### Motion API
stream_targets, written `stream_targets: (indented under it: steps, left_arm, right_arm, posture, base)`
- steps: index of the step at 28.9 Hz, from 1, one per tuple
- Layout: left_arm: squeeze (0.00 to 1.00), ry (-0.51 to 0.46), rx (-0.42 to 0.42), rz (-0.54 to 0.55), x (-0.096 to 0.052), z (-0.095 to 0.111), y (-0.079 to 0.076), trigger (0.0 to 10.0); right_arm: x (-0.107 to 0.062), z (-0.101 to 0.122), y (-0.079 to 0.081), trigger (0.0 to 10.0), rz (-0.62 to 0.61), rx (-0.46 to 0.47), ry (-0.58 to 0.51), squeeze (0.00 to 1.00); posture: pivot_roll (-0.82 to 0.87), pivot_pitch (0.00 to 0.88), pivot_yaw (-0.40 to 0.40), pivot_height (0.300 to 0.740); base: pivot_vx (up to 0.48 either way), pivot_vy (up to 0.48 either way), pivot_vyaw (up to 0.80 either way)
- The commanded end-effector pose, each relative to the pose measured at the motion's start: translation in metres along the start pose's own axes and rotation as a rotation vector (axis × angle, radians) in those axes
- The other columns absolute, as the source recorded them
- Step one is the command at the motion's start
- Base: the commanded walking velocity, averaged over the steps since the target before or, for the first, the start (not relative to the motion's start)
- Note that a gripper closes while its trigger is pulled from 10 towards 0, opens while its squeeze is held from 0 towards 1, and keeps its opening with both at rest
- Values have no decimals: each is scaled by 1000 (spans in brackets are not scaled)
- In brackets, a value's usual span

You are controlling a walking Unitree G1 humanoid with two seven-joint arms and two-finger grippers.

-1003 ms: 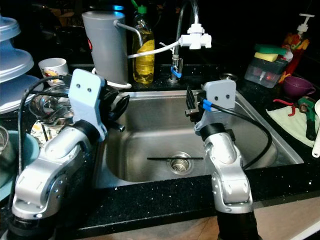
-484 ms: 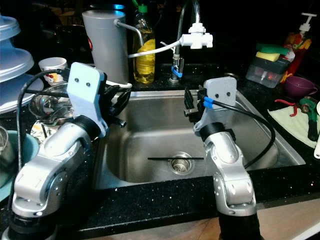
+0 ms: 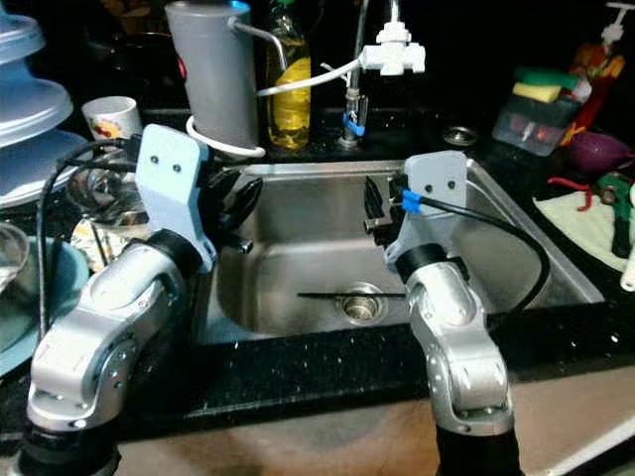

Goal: Kitchen organization

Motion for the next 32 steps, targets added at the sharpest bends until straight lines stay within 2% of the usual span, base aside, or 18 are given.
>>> stream_targets:
  steps: [1,19,32]
  left_arm:
    - [0,-6,-8,-11,-2,0,-3,10000]
    - [0,-2,2,3,-3,-1,2,10000]
    - [0,56,4,35,-6,-12,7,10000]
  right_arm:
    - [-3,-1,0,10000,1,-3,9,0]
    - [-3,-2,1,10000,3,-5,29,0]
    - [-3,-4,2,10000,9,-2,45,0]
  posture:
    - [-50,88,-51,740]
    - [-54,97,-61,740]
    - [-54,101,-71,740]
  base:
    - [-349,0,0]
    - [-319,0,0]
    - [0,0,0]
Point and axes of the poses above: a point about 5 cm out from each wrist's last joint towards the gripper, its own x axis pointing out of the wrist towards the gripper, its own z axis along the axis of the wrist's last joint, y = z × x, the point moved 5 cm from there along x, pointing out of the wrist towards the gripper, and after that the axes turned 6 degrees about x, right-handed, at the moved point
